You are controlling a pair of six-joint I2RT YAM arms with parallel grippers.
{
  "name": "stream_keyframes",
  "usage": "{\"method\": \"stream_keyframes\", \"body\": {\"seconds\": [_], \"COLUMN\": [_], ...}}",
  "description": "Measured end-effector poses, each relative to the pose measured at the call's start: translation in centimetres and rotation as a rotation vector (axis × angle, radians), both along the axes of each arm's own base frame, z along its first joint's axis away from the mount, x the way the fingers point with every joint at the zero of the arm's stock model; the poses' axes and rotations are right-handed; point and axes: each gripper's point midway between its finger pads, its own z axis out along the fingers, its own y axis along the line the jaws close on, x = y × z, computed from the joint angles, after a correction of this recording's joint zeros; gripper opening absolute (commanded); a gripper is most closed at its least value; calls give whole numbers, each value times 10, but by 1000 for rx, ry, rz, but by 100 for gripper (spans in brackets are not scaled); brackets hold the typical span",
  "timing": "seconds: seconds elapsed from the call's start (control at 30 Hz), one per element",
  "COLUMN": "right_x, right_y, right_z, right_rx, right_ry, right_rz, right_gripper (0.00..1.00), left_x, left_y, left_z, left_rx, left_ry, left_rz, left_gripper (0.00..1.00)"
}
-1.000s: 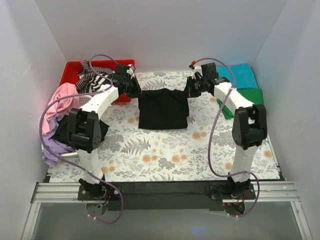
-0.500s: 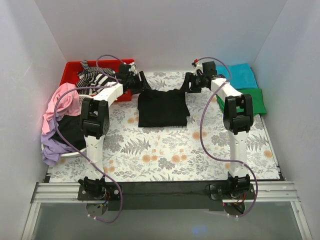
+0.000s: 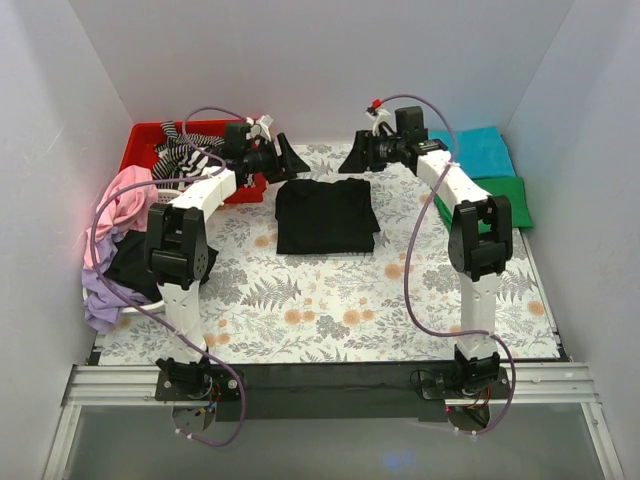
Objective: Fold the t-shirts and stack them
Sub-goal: Fold the tshirt
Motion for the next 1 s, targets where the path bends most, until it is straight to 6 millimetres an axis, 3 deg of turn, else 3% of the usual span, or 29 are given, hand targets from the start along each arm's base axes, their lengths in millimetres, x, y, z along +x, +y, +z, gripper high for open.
{"method": "stream_keyframes", "body": {"seconds": [0.17,0.4,0.53,0.8,1.0], "right_x": [-8,2,10,37,53], "right_y": [19,6,-2,-19,-38], "right_z": [-48,-114,-134,-137,-137], "right_rx": [-13,-96,-134,-192,-232], "right_ry": [98,193,213,163,111], "right_rz": [45,-19,-57,-150,-203], "right_gripper": [69,69,69,70,71], "left_x": [-10,-7,6,38,49], "left_y": [-13,-10,-8,6,21], "left_z": [-43,-118,-119,-122,-124], "left_rx": [-49,15,60,200,311], "left_ry": [109,215,152,-7,-104], "left_rz": [-63,-21,16,126,226], "left_gripper": [60,59,59,60,60]}}
